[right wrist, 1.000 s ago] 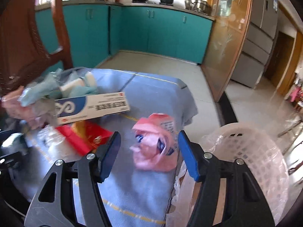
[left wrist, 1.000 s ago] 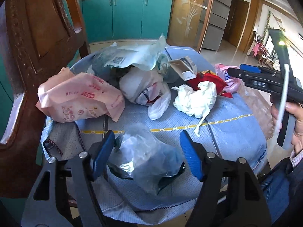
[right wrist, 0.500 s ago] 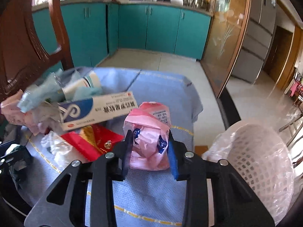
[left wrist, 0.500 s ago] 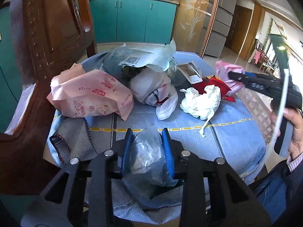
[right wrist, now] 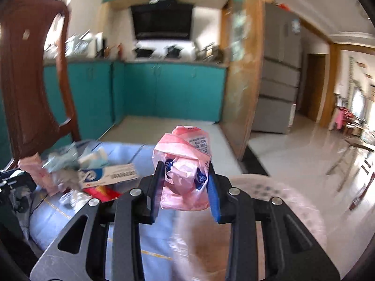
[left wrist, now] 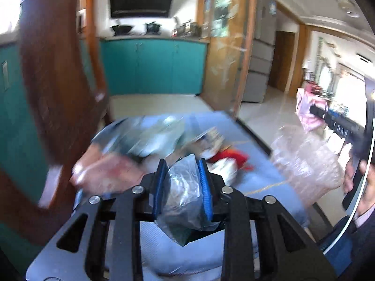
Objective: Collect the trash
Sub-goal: 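Carry both bags over the white basket and open both grippers to drop them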
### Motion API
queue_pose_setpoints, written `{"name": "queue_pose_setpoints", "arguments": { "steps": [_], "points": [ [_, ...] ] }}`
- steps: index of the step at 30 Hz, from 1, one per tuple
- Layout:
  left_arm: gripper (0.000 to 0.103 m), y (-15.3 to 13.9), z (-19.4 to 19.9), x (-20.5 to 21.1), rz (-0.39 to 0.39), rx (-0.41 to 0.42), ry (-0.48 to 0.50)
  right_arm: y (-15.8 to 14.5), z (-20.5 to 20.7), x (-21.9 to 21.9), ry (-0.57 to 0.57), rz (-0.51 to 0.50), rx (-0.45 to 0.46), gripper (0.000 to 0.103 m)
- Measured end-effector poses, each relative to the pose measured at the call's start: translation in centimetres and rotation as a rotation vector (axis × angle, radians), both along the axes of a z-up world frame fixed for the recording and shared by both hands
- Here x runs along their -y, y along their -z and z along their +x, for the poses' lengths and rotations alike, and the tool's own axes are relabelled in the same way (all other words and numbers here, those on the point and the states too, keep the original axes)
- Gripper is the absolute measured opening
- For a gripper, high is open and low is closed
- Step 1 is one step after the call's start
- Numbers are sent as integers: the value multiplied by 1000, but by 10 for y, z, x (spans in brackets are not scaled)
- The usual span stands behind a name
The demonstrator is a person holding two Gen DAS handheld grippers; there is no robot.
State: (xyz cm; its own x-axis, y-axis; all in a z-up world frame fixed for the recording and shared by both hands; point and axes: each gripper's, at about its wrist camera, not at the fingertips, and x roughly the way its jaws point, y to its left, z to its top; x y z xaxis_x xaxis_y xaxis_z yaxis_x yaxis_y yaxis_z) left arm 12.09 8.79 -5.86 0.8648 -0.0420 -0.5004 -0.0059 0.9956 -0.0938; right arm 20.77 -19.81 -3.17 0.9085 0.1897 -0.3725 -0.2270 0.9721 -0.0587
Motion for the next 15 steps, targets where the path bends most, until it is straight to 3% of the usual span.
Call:
{"name": "queue_pose_setpoints", "arguments": {
  "steps": [3,8,11,15],
  "points": [
    [29,-26,19,29,-18,25,108,-4,-17,36,63,33,29,35],
    [29,-55,72,108,14,69,299,6,-25,76,126,91,-25,35],
    [29,-53,109,147,-57,32,388,11,-26,90,170,95,-44,35],
    [29,-29,151,185,-129,-37,462,25,-21,103,232,73,-106,35]
  ]
}}
